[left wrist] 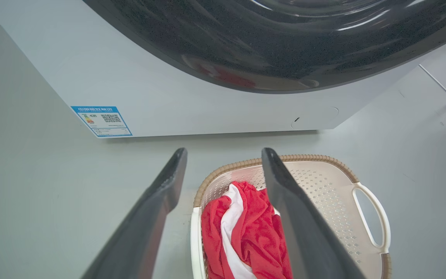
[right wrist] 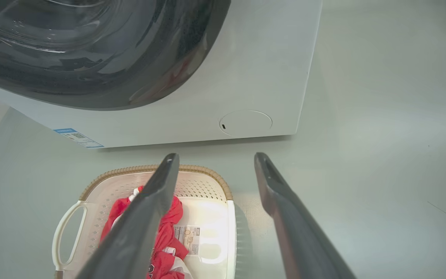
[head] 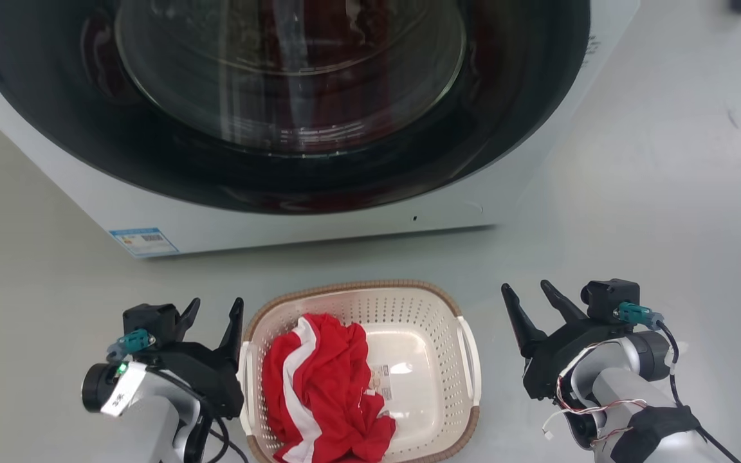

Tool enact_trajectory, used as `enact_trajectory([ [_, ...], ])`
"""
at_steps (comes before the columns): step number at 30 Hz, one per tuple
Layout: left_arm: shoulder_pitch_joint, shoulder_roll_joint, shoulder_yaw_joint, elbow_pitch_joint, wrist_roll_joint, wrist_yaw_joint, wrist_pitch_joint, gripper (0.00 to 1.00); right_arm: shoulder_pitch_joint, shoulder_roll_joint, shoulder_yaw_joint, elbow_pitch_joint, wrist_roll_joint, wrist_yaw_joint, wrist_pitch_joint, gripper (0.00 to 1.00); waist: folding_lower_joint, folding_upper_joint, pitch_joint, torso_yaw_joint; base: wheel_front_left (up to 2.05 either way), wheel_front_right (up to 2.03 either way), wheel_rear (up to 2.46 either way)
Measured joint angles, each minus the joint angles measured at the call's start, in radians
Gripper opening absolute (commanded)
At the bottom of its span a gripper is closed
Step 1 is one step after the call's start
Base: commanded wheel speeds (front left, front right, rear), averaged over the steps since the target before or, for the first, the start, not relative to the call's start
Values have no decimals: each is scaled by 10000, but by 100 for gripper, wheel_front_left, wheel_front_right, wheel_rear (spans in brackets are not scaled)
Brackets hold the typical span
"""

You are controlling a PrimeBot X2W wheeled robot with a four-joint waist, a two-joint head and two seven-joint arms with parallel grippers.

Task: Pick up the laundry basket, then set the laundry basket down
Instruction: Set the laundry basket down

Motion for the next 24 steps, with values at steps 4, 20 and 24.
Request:
enact_trajectory([
  [4,477,203,159,-746,146,242,0,100,287,-107,-232,-598,-151,-278,0,100,0,0,-495,-39,0,0,0],
  [20,2699,788,744,-4723,1204,1340,0,100,1837,-892,-1097,-3756,-1206,-1436,-2,100,0,0,-1977,-106,0,0,0],
  [24,3382,876,874,-5793,1423,1661,0,100,2339,-1137,-1241,-4629,-1515,-1678,-2,100,0,1,-2253,-116,0,0,0],
])
